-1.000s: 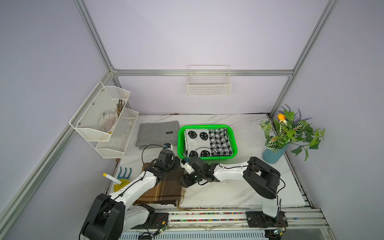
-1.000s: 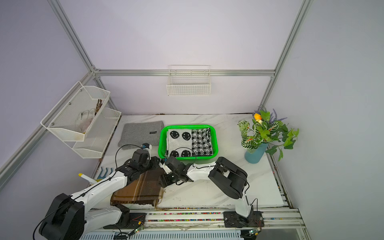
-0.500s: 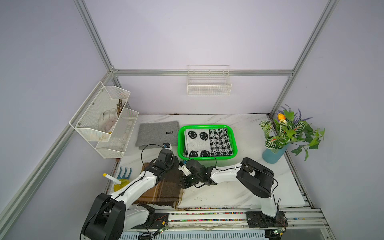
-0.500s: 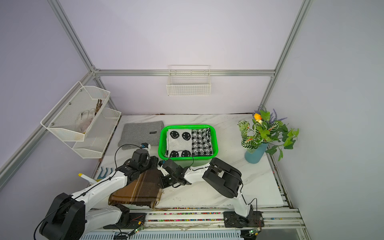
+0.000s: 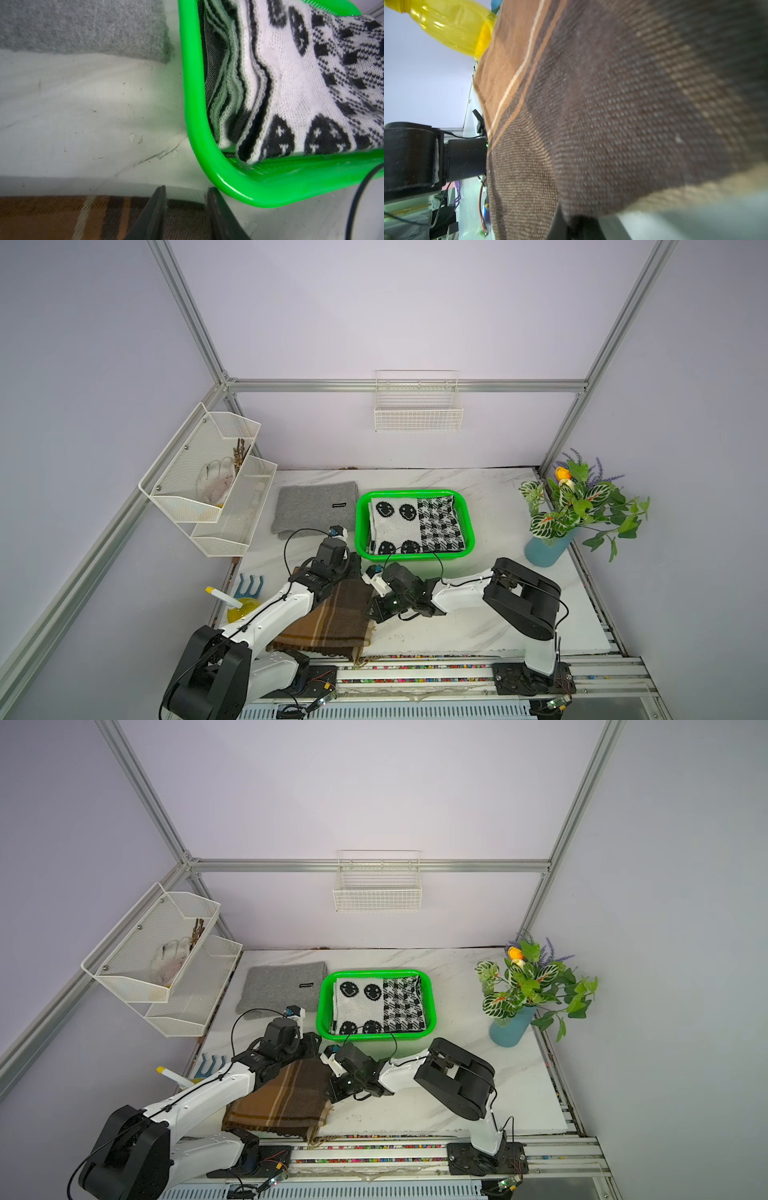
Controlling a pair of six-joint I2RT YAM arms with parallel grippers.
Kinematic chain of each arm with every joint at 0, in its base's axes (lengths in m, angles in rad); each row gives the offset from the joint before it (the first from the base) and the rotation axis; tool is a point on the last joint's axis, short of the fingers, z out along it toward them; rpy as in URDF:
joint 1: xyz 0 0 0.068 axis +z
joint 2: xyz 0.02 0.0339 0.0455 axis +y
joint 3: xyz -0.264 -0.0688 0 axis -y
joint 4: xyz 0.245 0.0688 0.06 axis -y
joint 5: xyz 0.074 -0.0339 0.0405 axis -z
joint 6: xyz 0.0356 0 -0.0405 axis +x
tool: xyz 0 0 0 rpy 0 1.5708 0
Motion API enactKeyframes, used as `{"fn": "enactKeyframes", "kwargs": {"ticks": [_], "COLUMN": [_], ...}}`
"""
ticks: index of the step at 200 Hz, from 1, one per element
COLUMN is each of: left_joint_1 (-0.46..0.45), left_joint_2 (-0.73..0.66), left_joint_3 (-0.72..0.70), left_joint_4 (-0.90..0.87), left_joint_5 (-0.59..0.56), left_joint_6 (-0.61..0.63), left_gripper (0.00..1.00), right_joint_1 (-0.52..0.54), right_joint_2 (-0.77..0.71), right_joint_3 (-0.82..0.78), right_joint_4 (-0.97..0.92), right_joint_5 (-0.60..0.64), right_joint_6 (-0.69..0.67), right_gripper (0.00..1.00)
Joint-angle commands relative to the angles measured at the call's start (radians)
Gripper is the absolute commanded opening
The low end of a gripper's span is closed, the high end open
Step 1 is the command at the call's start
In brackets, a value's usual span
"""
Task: Put the folded scarf in the basket
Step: Move the scarf to the center of the board.
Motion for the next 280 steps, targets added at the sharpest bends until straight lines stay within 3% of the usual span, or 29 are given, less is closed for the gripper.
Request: {"fn": "enactKeyframes", "kwargs": {"ticks": [1, 91, 164, 182, 208, 228, 254, 280], "left_joint_1": [-0.006, -0.007, -0.007, -0.007, -0.007, -0.007, -0.007, -0.007], "left_joint_2": [-0.006, -0.005, -0.05, -0.037, -0.108, -0.121, -0.034, -0.005], "left_joint_3": [0.0, -0.017, -0.096, -0.102, -0.144, -0.18, -0.173, -0.177], "left_joint_4": [0.035, 0.008, -0.078, -0.087, -0.08, -0.028, 0.001, 0.05], "left_joint_5": [0.043, 0.102, -0.042, -0.034, -0.081, -0.038, 0.045, 0.109], "left_joint_6": [0.002, -0.004, -0.01, -0.021, -0.051, -0.051, -0.053, -0.045], "left_gripper": [0.38, 0.43, 0.49, 0.49, 0.52, 0.55, 0.58, 0.58], "right_joint_1": [-0.078, -0.223, -0.253, -0.261, -0.307, -0.317, -0.321, -0.322], "right_joint_2": [-0.107, -0.307, -0.479, -0.529, -0.616, -0.651, -0.6, -0.548], "right_joint_3": [-0.084, -0.32, -0.403, -0.419, -0.449, -0.479, -0.464, -0.448], "right_joint_4": [-0.042, -0.133, -0.192, -0.2, -0.227, -0.212, -0.214, -0.231], "right_joint_5": [0.034, 0.099, 0.198, 0.233, 0.262, 0.277, 0.234, 0.232], "right_joint_6": [-0.071, -0.167, -0.186, -0.169, -0.151, -0.143, -0.148, -0.147], "right_gripper": [0.0, 0.0, 0.0, 0.0, 0.0, 0.0, 0.0, 0.22]}}
